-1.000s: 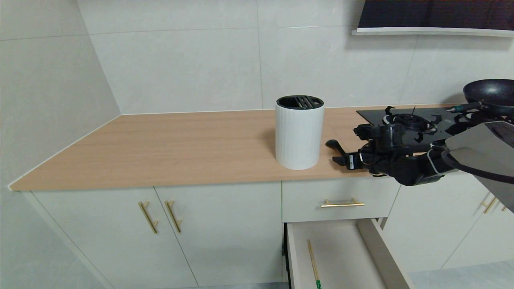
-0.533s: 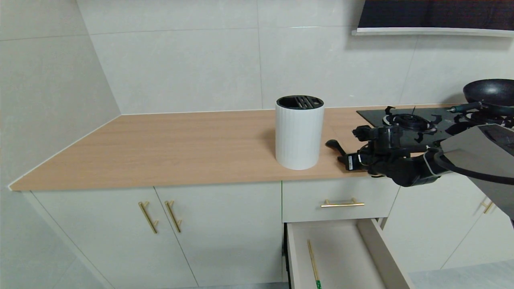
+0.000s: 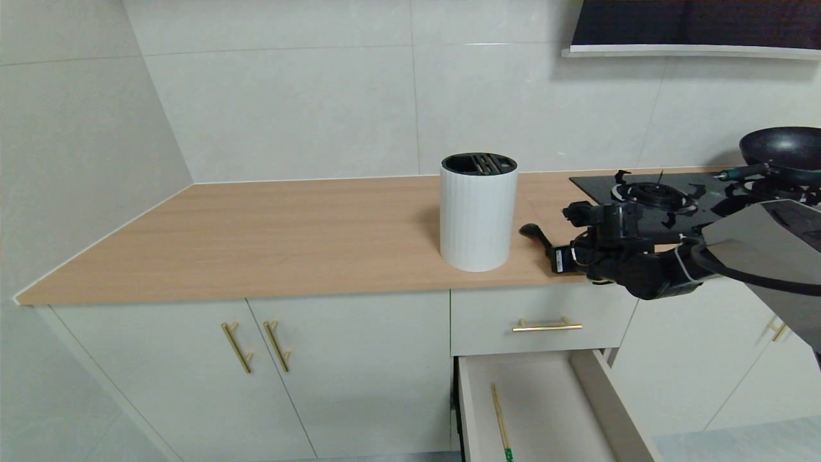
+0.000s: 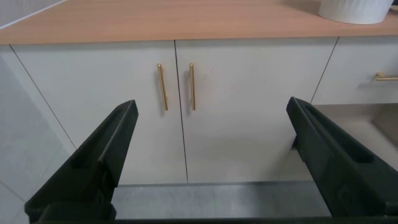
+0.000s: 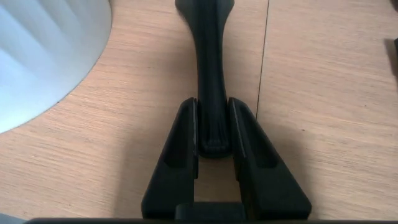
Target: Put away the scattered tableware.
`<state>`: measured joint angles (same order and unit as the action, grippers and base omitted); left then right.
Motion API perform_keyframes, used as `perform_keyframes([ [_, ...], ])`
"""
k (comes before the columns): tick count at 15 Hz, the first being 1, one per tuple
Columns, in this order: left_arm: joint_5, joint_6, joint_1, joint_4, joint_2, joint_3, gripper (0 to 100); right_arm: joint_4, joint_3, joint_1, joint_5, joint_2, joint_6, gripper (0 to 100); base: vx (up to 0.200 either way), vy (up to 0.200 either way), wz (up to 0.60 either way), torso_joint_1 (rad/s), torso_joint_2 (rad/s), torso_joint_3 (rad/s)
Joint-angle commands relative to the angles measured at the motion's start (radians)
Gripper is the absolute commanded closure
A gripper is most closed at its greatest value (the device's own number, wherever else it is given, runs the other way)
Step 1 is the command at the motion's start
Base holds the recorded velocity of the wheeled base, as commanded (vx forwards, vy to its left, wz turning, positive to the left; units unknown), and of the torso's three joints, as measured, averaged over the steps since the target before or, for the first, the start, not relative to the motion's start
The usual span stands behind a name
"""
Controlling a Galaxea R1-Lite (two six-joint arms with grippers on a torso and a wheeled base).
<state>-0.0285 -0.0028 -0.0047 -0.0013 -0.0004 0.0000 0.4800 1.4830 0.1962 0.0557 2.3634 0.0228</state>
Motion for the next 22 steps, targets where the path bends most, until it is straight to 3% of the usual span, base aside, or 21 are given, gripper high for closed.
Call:
perform_keyframes([
  [1,-0.001,0.0,0.0,0.0,0.0,0.0,0,-0.001,-0.004,-0.003,-0.002,-0.033,-0.004,100,0.0,0.0,0.0,0.0,0.0,0.0],
  [7,-0.001,0.0,0.0,0.0,0.0,0.0,0,-0.034,-0.216,-0.006,-0.001,-0.346,-0.086,100,0.0,0.0,0.0,0.0,0.0,0.0],
  [12,-0.001,0.0,0.0,0.001,0.0,0.0,0,-0.086,-0.622,0.023,0.012,-0.687,-0.086,100,0.0,0.0,0.0,0.0,0.0,0.0],
  [15,-0.001,0.0,0.0,0.0,0.0,0.0,0,-0.086,-0.759,0.039,0.012,-0.794,-0.084,100,0.0,0.0,0.0,0.0,0.0,0.0],
  [22,-0.001,0.0,0.0,0.0,0.0,0.0,0,-0.06,-0.831,0.048,0.015,-0.765,-0.04,100,0.0,0.0,0.0,0.0,0.0,0.0],
])
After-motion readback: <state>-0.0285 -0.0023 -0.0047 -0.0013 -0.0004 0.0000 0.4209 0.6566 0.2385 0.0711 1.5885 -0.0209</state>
